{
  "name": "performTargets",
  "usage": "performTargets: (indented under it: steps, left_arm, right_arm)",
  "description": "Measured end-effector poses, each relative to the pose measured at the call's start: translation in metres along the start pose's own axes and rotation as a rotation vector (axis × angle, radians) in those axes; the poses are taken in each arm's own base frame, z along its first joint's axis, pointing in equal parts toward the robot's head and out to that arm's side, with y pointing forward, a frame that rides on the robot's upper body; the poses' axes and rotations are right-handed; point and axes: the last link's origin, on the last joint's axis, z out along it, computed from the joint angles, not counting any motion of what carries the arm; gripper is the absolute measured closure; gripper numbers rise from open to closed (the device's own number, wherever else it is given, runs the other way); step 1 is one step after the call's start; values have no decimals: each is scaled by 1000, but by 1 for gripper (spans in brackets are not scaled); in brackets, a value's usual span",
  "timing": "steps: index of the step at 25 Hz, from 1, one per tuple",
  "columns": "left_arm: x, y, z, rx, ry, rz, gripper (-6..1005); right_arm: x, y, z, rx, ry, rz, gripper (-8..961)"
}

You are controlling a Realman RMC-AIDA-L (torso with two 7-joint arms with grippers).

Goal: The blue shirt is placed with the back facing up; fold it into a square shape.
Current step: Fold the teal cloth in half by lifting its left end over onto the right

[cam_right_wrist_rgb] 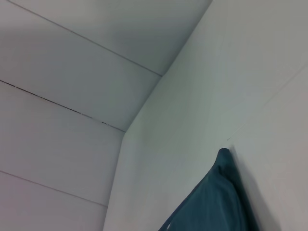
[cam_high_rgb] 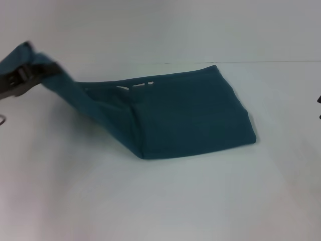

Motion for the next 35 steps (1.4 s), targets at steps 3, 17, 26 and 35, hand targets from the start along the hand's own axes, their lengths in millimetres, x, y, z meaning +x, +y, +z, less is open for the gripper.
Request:
performTargets:
  steps: [3,17,26,35]
  left_arm:
    - [3,18,21,-59,-50,43,958]
    - [-24,107,128,-215,-293,273,958]
    - [-46,127,178,-159,-369,387,959]
    - [-66,133,206,-87,-381,479,958]
  right_arm:
    - [1,1,1,-3,4,-1,259]
    - [1,2,5,-1,14,-8,265]
    - [2,0,6,5,14,-1,268]
    - [3,-3,7,23,12,1,272]
